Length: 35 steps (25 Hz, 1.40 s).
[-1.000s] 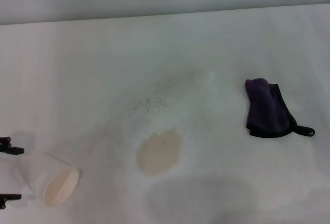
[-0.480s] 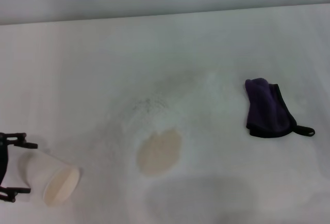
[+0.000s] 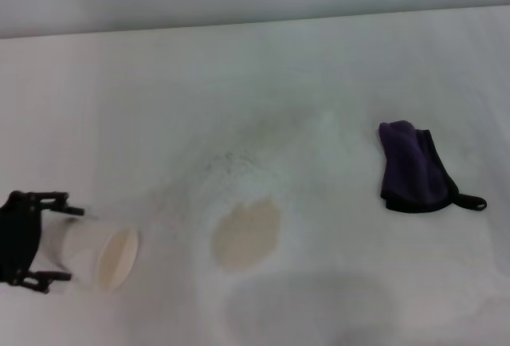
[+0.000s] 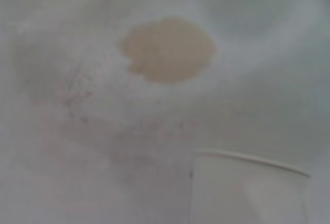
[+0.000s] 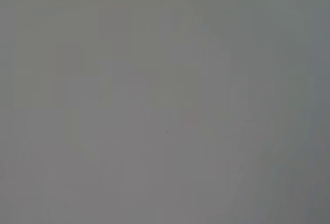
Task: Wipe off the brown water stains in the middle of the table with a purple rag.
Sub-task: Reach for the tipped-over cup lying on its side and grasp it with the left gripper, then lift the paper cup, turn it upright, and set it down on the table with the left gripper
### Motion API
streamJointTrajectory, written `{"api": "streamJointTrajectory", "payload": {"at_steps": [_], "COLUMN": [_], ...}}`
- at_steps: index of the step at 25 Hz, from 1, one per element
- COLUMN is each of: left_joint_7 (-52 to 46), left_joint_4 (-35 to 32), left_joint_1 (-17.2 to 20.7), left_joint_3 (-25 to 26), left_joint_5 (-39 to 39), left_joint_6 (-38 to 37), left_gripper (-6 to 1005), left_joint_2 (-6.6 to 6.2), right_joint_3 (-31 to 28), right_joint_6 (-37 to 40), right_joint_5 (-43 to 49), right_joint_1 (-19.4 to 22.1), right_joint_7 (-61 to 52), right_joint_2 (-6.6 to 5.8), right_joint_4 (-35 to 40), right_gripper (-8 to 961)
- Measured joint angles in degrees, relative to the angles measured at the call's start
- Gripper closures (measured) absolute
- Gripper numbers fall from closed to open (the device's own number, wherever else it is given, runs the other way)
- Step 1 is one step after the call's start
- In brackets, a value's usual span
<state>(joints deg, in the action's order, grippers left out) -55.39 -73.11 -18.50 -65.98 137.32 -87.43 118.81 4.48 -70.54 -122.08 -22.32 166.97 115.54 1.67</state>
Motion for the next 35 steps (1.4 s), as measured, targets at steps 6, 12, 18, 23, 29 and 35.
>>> {"api": "streamJointTrajectory", "payload": {"at_steps": [6, 12, 18, 23, 29, 35], "left_joint_7": [-0.27, -3.64, -4.48, -5.74, -6.12, -5.79], "left_joint_4": [3.11, 5.73, 6.54, 5.59, 6.87, 15.13], "left_joint_1": [-1.95, -2.73, -2.78, -2.29, -1.79, -0.34], "left_joint_3": [0.55, 0.42, 0.28, 1.43, 6.94, 10.18], "left_joint_5": [-2.78, -2.83, -2.96, -8.44, -22.13, -40.44], "left_joint_6": [0.43, 1.46, 1.61, 1.64, 1.64, 1.88], "left_gripper": [124, 140, 171, 196, 247, 303], "left_joint_2": [-0.04, 0.02, 0.08, 0.16, 0.13, 0.10], "right_joint_3": [-0.01, 0.00, 0.00, 0.05, 2.95, 9.86], "right_joint_6": [0.06, 0.06, 0.12, 0.09, -0.14, -0.07], "right_joint_5": [0.00, 0.00, 0.00, 0.12, 0.60, 0.63], "right_joint_1": [-0.01, 0.23, 0.50, 0.52, 0.10, -0.45], "right_joint_7": [0.00, 0.02, 0.06, 0.08, 0.48, 0.66], "right_joint_2": [-0.05, -0.11, -0.20, -0.33, -0.26, -0.21], "right_joint_4": [0.00, 0.07, 0.47, 0.62, 1.79, 4.45], "right_gripper": [80, 80, 79, 79, 81, 81]}}
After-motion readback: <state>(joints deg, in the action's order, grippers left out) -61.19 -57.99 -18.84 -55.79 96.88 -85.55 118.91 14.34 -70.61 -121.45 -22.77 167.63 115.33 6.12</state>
